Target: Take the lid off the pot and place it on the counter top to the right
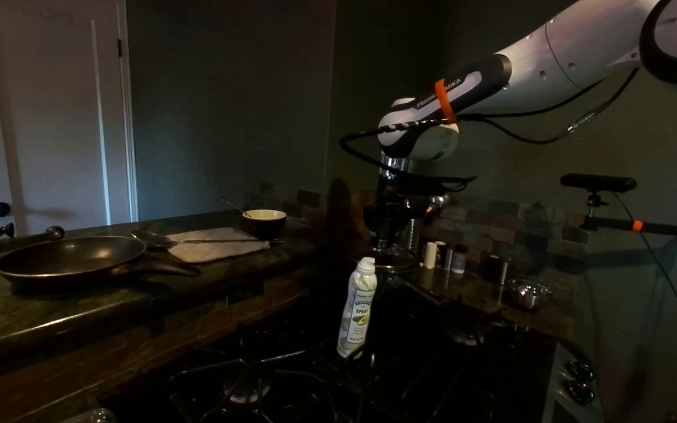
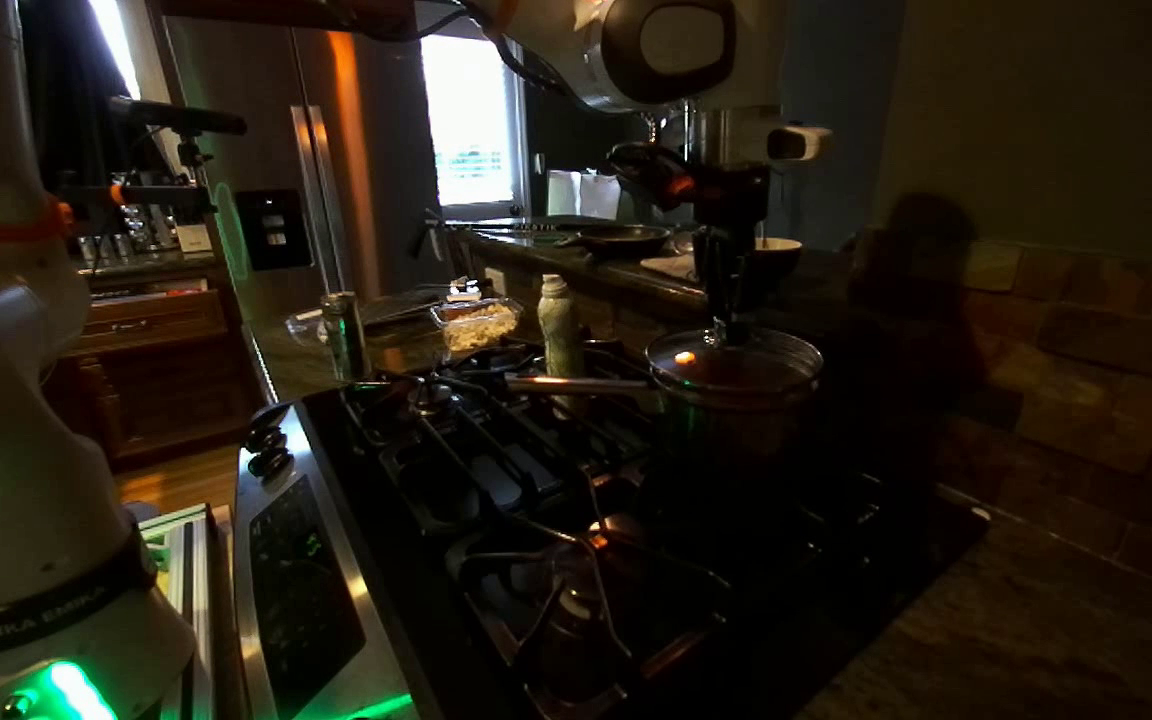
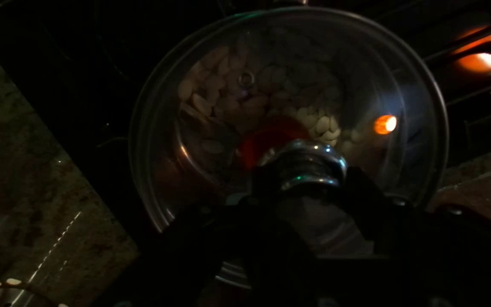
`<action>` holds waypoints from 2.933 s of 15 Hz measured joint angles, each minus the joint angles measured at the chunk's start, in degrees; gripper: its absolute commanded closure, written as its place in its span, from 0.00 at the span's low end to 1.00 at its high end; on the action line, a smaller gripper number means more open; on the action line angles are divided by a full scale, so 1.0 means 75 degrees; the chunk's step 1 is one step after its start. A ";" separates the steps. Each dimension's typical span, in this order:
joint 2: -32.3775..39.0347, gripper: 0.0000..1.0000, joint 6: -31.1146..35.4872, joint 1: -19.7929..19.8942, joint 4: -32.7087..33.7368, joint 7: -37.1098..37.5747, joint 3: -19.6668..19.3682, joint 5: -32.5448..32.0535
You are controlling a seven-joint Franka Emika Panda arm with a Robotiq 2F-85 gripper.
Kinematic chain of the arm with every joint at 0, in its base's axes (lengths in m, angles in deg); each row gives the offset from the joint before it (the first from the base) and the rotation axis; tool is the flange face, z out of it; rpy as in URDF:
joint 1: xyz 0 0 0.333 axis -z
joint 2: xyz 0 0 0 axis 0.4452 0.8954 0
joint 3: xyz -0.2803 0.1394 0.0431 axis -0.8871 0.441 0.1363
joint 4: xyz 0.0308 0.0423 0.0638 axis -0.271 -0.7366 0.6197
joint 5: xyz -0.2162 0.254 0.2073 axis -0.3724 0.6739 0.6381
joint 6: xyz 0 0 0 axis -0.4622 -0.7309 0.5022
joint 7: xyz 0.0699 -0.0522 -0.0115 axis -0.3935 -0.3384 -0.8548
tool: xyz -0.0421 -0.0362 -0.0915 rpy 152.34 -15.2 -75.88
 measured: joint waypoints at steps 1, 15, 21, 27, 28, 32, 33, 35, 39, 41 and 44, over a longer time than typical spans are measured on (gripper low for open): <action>-0.0029 0.77 0.0000 0.0000 -0.0003 -0.0011 -0.0001 0.0000; -0.1037 0.77 -0.0086 0.0264 -0.0008 0.0598 -0.0764 -0.0502; -0.0611 0.77 -0.0174 0.0382 0.0405 0.0716 -0.0880 0.0031; 0.1095 0.77 -0.1055 0.1074 0.2226 0.1423 -0.1276 0.1071; 0.1345 0.77 -0.1055 0.1164 0.2468 0.1717 -0.1321 0.1103; 0.2267 0.77 -0.1058 0.1370 0.3186 0.3074 -0.1401 0.1262; 0.2467 0.77 -0.1057 0.1397 0.3293 0.3422 -0.1413 0.1315; 0.2810 0.77 -0.1052 0.1452 0.3450 0.4094 -0.1445 0.1434; 0.3392 0.77 -0.1089 0.1739 0.3836 0.4882 -0.1465 0.1676; 0.3559 0.52 -0.1212 0.1918 0.4000 0.4819 -0.1459 0.1683; 0.3583 0.77 -0.1212 0.1913 0.3986 0.4819 -0.1455 0.1678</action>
